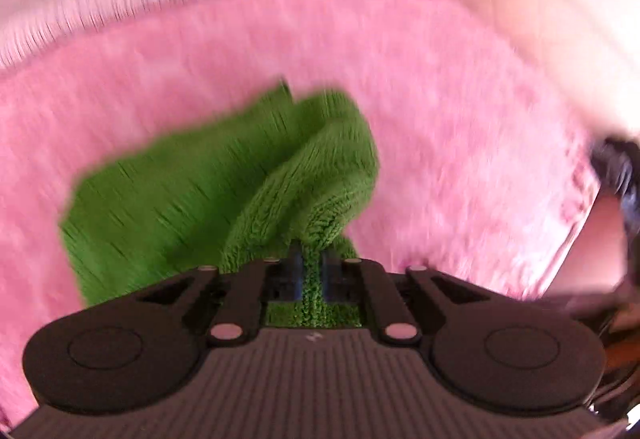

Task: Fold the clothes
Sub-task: 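Grasp the vest with the left gripper and lift it off the bed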

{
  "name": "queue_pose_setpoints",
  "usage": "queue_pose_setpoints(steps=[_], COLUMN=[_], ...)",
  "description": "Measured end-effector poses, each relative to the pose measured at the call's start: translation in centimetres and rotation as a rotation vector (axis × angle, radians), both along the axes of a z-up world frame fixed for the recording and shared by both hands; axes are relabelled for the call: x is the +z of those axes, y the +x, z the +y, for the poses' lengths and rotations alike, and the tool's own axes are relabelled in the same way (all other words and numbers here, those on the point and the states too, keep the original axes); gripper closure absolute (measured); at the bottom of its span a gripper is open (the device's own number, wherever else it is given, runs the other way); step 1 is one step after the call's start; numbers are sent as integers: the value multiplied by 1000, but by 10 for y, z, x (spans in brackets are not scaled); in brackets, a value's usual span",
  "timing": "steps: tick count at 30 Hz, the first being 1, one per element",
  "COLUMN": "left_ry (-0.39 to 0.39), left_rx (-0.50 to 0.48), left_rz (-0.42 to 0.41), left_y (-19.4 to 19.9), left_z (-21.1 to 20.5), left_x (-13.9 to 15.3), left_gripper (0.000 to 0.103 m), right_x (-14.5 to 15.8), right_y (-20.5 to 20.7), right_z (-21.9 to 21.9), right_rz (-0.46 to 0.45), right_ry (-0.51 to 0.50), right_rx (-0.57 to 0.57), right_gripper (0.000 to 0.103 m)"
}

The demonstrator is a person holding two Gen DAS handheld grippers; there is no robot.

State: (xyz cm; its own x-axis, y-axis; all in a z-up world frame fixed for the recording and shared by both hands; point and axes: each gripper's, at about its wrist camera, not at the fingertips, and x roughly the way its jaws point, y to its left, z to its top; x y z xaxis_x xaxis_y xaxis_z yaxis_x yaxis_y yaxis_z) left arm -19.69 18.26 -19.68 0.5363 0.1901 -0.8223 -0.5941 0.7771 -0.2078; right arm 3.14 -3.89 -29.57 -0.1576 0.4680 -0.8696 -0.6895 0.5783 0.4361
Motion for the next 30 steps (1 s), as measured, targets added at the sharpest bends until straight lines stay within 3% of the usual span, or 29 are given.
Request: queue_pose_setpoints(steps=[3,9,15,19,22,25,28,30], left_ry=[26,55,197,251,264,250,167,105], left_rx=[-21,-98,-219,-195,-98,77,365,576], left_rz=[-52,-91,-182,-303,-429,-546,-619,-591], left_y=[-11,-17,1,5,-12,-51,-112,-159], left_z=[19,27,23,33,48,67,97,114], left_x=[42,89,171,241,291,323,317,283], left_gripper=[99,99,100,100,100,100,99,98], right_x=[9,46,97,127,147,164,170,168], right_y=[-37,-81,-65,-52,-45,-41,-41,-45], right_z=[15,29,18,7,4,4,5,7], right_rz=[42,41,-60,-130,-165,-188,-192,-189], right_ry=[23,63,115,159,192,218,229,229], right_rx=[56,78,-84,-181,-229,-247,-248,-237], right_gripper=[52,52,52,52,52,52,52,52])
